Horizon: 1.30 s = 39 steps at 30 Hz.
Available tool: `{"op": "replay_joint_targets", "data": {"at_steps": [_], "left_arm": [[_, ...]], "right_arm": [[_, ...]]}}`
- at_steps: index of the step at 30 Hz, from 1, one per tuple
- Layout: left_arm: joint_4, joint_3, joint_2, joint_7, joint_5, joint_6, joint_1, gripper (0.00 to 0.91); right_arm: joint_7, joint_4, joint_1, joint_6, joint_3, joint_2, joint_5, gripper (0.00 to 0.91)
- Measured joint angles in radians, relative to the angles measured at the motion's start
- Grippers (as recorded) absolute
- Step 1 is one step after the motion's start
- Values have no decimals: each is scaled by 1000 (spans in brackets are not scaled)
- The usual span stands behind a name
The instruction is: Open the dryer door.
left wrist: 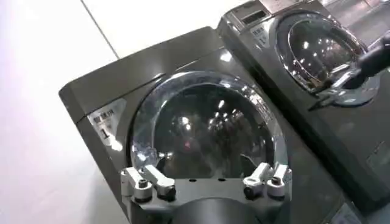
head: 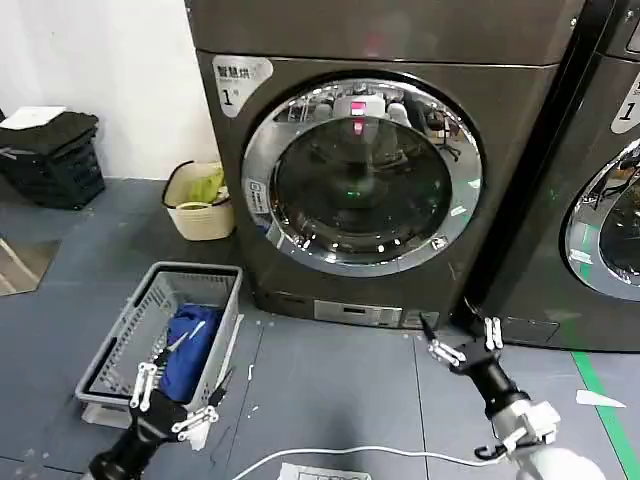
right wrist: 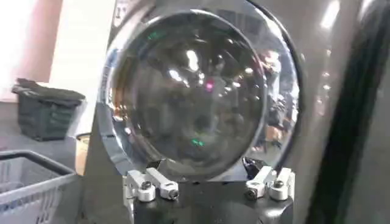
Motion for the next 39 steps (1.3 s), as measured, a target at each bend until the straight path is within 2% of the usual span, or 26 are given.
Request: {"op": "replay_joint_targets", "data": {"at_steps": [4,13,39], "left_arm": [[-6,4,-11,10,4,0,2,907],[-16,5,-35,15,18,-2,9,907],[-49,-3,-78,15,36,-15,31,907]], "right_arm": [[-13,-32,82,4,-62,-37,39,907],[-18,-112,286,3,-204,-84,65,907],[-18,-328,682,-9,-511,-46,102,907]]}}
